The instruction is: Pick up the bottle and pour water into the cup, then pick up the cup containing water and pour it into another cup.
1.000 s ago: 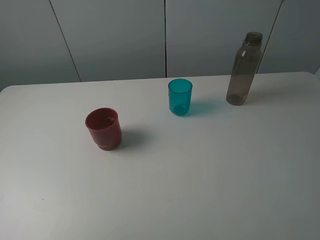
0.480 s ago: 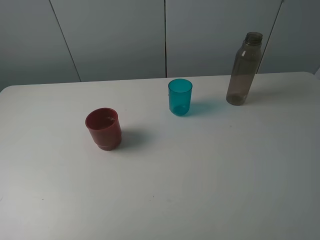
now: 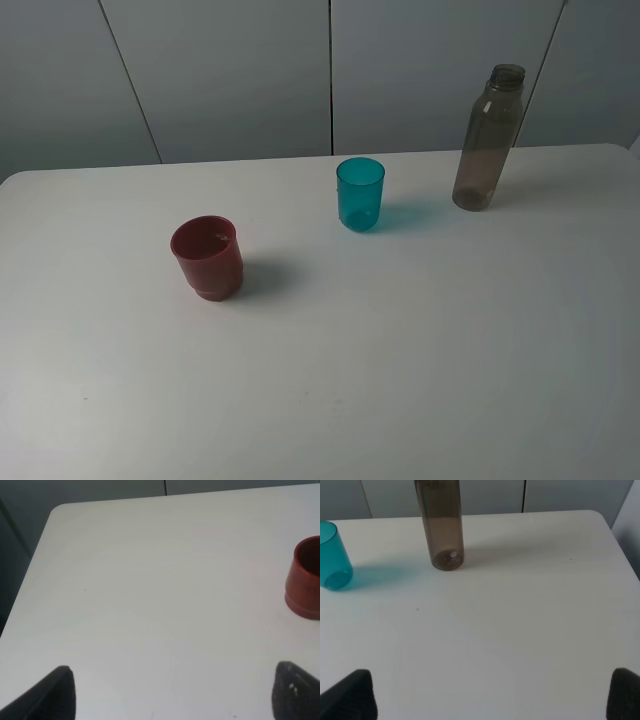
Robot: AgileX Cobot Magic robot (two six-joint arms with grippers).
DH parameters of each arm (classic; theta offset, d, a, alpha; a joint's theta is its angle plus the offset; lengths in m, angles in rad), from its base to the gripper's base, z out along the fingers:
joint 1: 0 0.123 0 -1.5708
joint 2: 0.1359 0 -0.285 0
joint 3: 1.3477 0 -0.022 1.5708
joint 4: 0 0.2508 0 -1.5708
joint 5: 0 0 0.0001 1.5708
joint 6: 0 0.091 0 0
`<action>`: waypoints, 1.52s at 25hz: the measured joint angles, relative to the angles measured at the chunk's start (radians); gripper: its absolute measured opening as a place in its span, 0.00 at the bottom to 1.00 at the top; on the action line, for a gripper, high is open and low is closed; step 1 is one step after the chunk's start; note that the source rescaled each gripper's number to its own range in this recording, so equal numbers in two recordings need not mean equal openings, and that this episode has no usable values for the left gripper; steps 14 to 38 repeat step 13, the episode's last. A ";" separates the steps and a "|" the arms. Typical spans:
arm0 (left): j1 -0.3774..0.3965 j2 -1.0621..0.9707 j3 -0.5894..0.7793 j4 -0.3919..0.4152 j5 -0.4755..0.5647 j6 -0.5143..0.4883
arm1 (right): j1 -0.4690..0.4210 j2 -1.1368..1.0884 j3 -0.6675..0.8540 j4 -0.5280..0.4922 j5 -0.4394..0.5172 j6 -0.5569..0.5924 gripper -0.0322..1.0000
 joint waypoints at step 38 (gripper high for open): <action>0.000 0.000 0.000 0.000 0.000 0.000 | 0.000 0.000 0.000 0.052 0.000 -0.101 1.00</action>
